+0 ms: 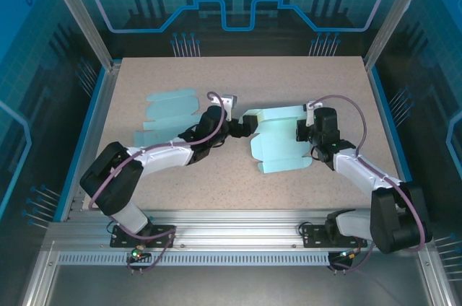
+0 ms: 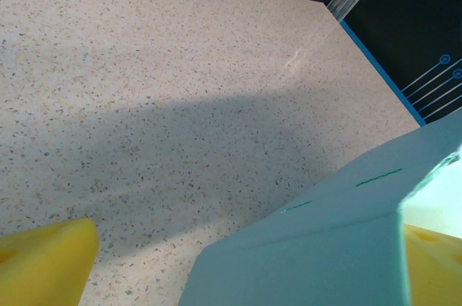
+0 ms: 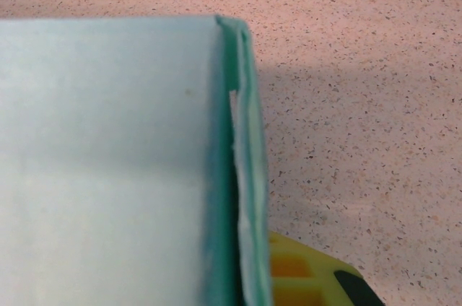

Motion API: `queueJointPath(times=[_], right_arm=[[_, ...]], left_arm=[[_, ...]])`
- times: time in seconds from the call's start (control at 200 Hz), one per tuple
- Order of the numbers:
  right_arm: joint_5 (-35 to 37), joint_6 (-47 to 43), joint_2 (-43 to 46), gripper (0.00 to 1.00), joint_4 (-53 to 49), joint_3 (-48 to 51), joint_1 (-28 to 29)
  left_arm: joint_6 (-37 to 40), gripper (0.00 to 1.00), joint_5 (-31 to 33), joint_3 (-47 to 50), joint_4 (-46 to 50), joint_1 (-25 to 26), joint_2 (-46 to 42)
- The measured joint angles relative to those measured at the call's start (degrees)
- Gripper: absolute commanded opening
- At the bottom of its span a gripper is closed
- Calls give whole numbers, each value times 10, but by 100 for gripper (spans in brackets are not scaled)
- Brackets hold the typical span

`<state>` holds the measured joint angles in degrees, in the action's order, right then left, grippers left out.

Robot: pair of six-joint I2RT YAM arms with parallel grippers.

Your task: Fold the paper box

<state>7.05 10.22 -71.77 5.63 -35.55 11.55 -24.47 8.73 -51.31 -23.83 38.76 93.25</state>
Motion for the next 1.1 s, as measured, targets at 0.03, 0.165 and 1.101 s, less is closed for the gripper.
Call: queueJointPath(times=[0.03, 0.165, 1.101], right_arm=[[0, 0, 0, 0, 0, 0, 0], [0, 0, 1, 0, 0, 0, 0], [2, 2, 12, 0, 13, 7, -5]], left_arm=[[2, 99, 0, 0, 0, 1, 3], [8, 99, 0, -17, 0, 8, 25], [-72, 99, 21, 135, -110, 31, -57]])
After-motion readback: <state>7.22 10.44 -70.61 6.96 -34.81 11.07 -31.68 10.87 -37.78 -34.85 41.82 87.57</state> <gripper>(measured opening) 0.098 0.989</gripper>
